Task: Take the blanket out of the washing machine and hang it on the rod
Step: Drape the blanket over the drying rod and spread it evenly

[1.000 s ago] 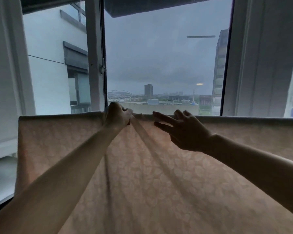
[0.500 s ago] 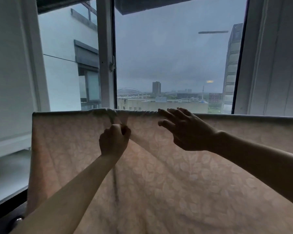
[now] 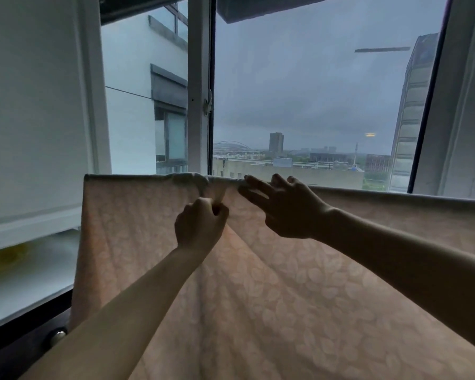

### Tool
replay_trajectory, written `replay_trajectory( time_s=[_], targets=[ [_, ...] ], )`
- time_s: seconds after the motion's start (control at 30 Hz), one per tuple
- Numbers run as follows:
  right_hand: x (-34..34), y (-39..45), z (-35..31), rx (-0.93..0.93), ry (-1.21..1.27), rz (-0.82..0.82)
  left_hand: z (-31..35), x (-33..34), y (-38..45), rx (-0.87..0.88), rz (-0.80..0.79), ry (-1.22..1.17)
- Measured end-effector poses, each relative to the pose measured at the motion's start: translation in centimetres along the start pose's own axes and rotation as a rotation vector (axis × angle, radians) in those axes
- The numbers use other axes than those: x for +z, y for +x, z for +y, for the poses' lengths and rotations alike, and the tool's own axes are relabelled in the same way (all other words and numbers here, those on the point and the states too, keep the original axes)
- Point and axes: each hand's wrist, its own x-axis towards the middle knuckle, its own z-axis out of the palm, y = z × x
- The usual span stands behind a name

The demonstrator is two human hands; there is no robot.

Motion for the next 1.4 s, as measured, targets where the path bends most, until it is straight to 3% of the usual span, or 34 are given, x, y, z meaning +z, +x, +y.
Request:
replay_trajectory(
  time_s=[0.13, 0.3, 0.5, 0.7, 0.83, 0.9, 1.17, 1.4],
  targets=[
    [0.0, 0.2, -0.2, 0.021, -0.017, 0.031, 0.9, -0.5, 1.5, -0.048, -0.031, 0.022],
    [0.1, -0.4, -0.2, 0.033, -0.043, 0.049, 0.7, -0.6, 5.0, -0.202, 0.068, 0.121],
    [0.6, -0.4, 0.2, 0.033, -0.015, 0.048, 1.7, -0.6, 8.1, -0.334, -0.012, 0.249],
    [1.0, -0.3, 0.6, 0.027, 0.013, 0.099, 2.6, -0.2, 8.7, -0.258, -0.111, 0.054],
    [1.2, -0.3, 1.1, 0.01, -0.003, 0.106, 0.5, -1.6, 7.4, -0.1, 0.183, 0.315],
    [1.1, -0.2, 1.1, 0.014, 0.018, 0.109, -1.5, -1.5, 5.6, -0.086, 0.253, 0.351],
    [0.1, -0.2, 0.7, -0.068, 0.013, 0.048, -3.6, 0.6, 2.5, -0.068, 0.139, 0.307],
    [0.3, 1.7, -0.6, -0.064, 0.104, 0.048, -3.8, 0.2, 2.4, -0.064, 0.168, 0.249]
  ],
)
